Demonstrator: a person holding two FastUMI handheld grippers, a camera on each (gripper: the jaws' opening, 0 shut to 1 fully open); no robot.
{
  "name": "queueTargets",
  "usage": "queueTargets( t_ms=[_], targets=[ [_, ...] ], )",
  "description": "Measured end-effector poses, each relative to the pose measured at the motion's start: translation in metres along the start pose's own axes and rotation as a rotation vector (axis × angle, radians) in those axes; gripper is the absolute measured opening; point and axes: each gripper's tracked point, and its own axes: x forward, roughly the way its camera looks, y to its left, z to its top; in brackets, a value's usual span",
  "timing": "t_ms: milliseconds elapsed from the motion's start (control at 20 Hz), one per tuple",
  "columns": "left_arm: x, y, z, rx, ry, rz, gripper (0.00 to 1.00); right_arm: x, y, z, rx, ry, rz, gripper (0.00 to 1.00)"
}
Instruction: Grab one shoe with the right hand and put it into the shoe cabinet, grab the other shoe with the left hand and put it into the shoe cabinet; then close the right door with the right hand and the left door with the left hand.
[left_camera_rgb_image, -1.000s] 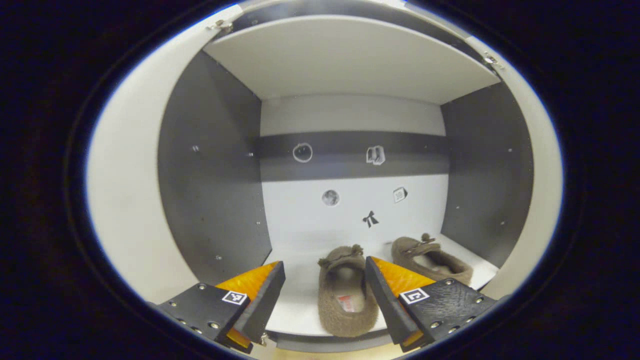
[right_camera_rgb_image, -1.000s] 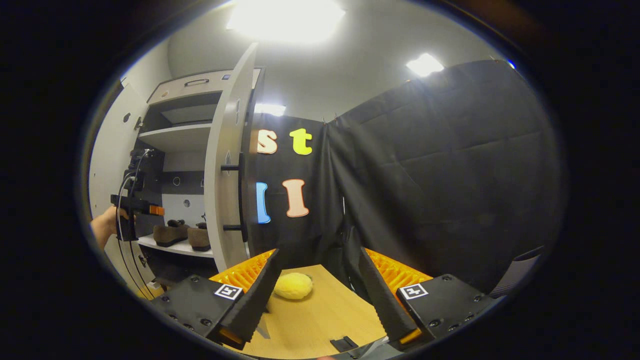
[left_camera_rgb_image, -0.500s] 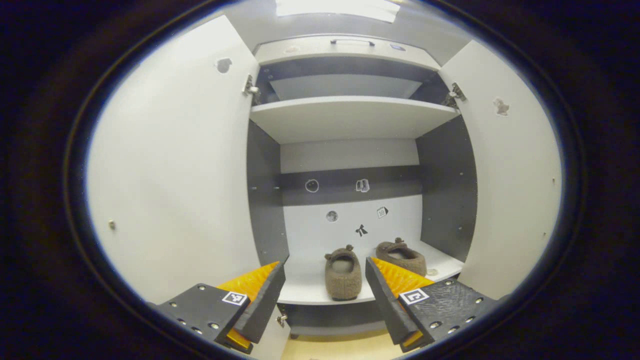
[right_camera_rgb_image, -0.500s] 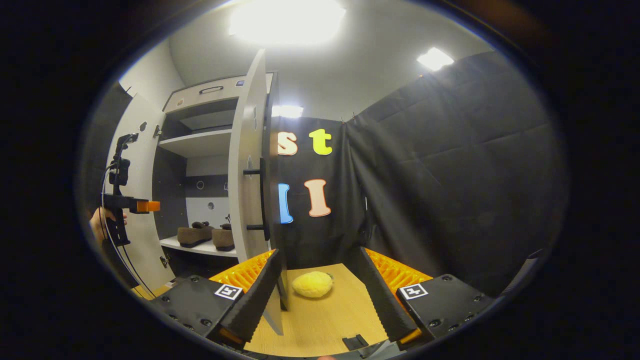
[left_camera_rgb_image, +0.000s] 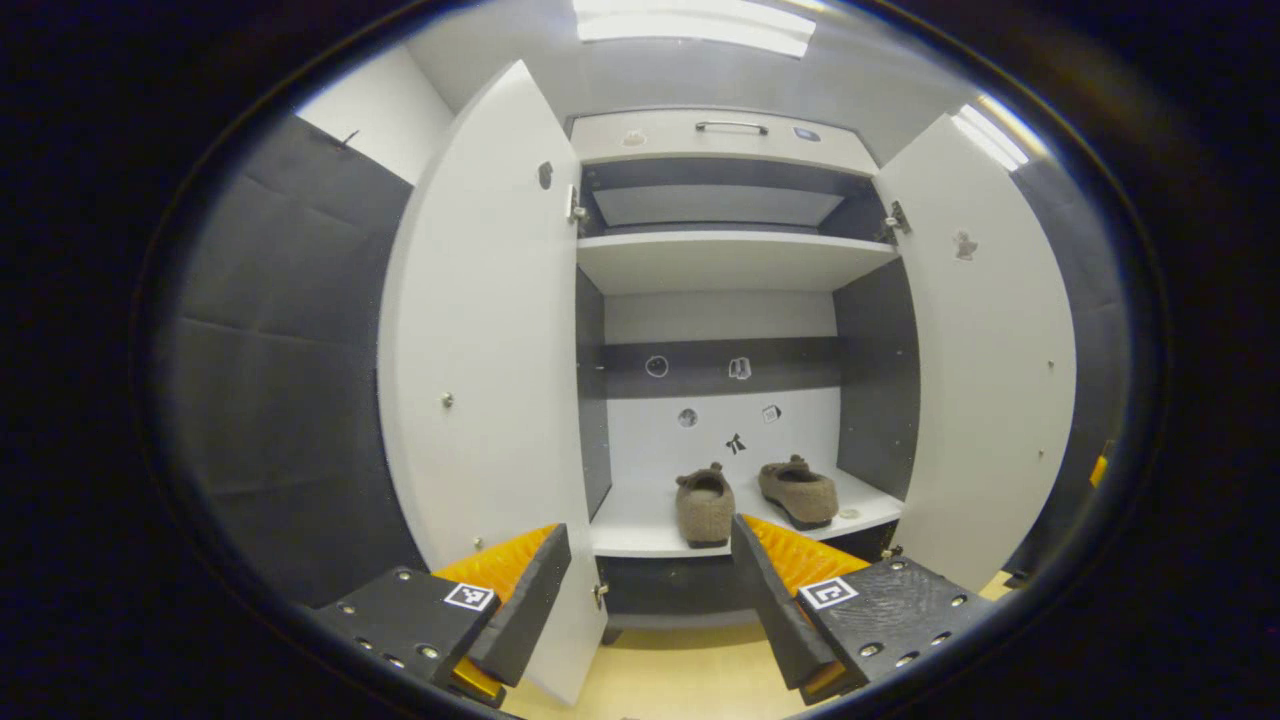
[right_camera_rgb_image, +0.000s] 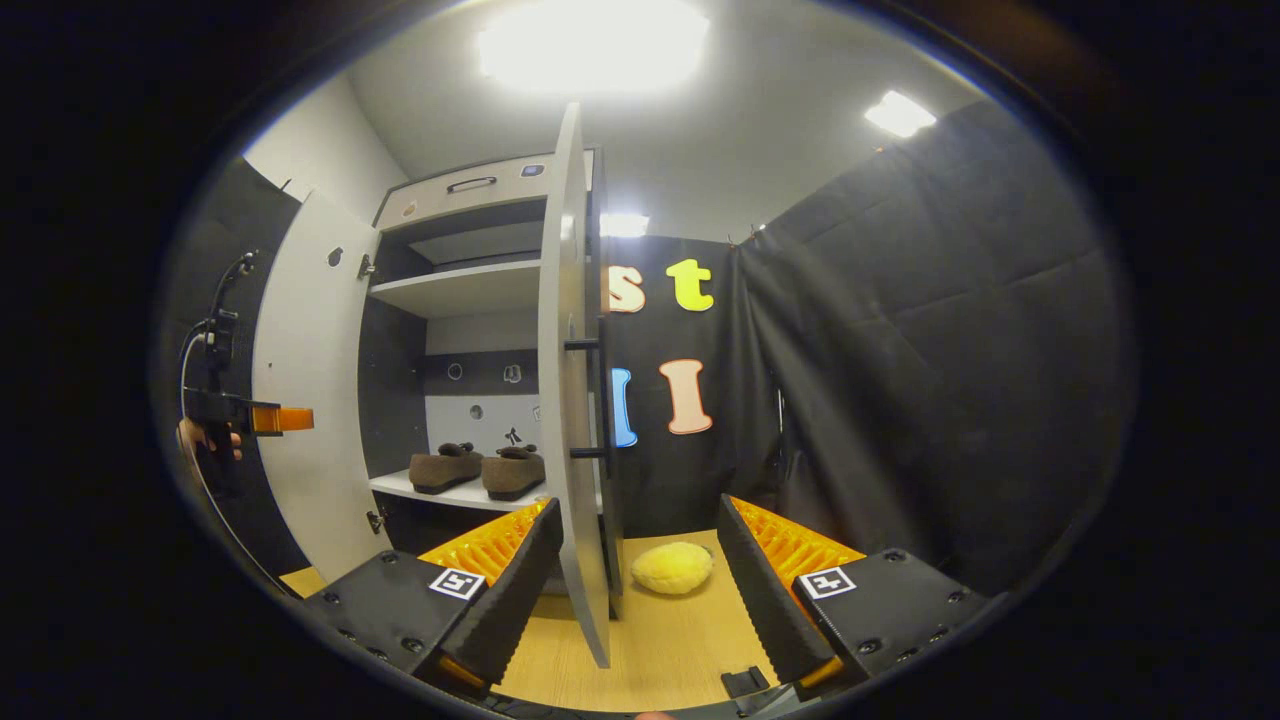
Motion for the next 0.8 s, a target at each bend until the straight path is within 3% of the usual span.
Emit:
queueTargets(
  t_ms=[450, 500, 550, 600, 650, 700, 800],
  targets=[
    [-0.061, 0.046, -0.021, -0.034, 0.016, 0.069, 0.94, 0.013, 0.013, 0.001, 0.016, 0.012, 0.050, 0.98],
    [-0.064, 0.049, -0.024, -0.034, 0.018, 0.076, 0.97, 0.016, 0.012, 0.001, 0.017, 0.018, 0.052, 0.98],
    [-0.068, 0.053, -0.027, -0.031, 0.022, 0.083, 0.94, 0.019, 0.011, 0.000, 0.017, 0.026, 0.054, 0.98],
    [-0.072, 0.056, -0.030, -0.026, 0.029, 0.092, 0.99, 0.021, 0.011, -0.001, 0.019, 0.036, 0.057, 0.98],
    [-0.074, 0.059, -0.032, -0.020, 0.035, 0.103, 0.88, 0.024, 0.009, -0.001, 0.020, 0.041, 0.058, 0.96],
    [-0.076, 0.061, -0.034, -0.018, 0.039, 0.112, 0.99, 0.026, 0.006, 0.001, 0.021, 0.043, 0.055, 0.96],
    [-0.082, 0.065, -0.035, -0.023, 0.040, 0.129, 1.00, 0.031, -0.003, 0.006, 0.019, 0.042, 0.044, 0.96]
  ],
)
